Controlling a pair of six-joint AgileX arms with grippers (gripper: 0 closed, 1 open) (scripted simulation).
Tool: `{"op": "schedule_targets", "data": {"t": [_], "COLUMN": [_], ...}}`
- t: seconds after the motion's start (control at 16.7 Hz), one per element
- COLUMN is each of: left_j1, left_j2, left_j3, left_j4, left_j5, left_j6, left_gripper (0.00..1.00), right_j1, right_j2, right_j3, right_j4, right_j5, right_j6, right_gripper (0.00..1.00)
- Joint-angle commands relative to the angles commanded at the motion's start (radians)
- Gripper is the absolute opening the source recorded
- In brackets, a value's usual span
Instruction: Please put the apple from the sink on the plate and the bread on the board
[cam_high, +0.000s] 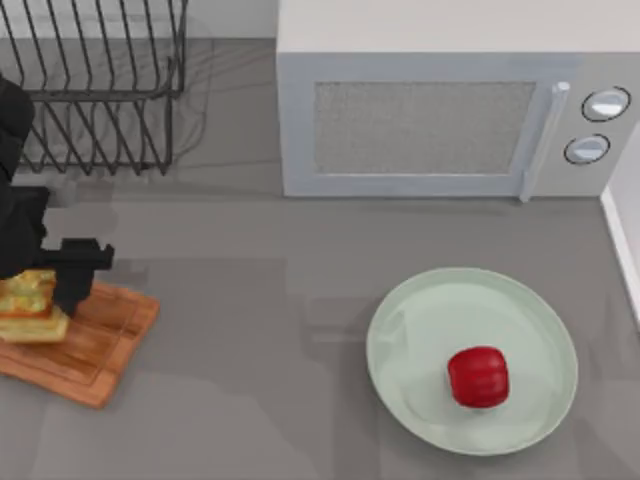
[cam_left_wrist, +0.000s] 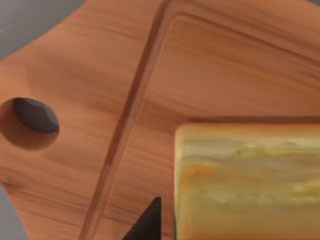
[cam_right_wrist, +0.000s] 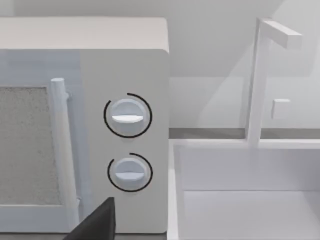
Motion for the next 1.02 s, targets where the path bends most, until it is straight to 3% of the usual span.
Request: {"op": "schedule_targets", "data": {"t": [0.12, 0.72, 1.02], "left_j1": [0.0, 0.0, -0.004], "left_j2": [0.0, -0.01, -0.202], "left_j3": [0.0, -0.004, -0.105], "left_j4": [0.0, 0.006, 0.105], "left_j5": [0.0, 0.0, -0.001], "left_j6": [0.0, 0.0, 0.01], "left_gripper": [1.0, 1.0, 1.0], "right_j1": [0.0, 0.0, 0.0], "right_j2": [0.0, 0.0, 0.0], "right_j3": [0.0, 0.0, 0.0], "right_j4": [0.0, 0.0, 0.0], "right_j5": [0.0, 0.0, 0.0], "right_j6": [0.0, 0.0, 0.0], "right_gripper": [1.0, 1.0, 1.0]}}
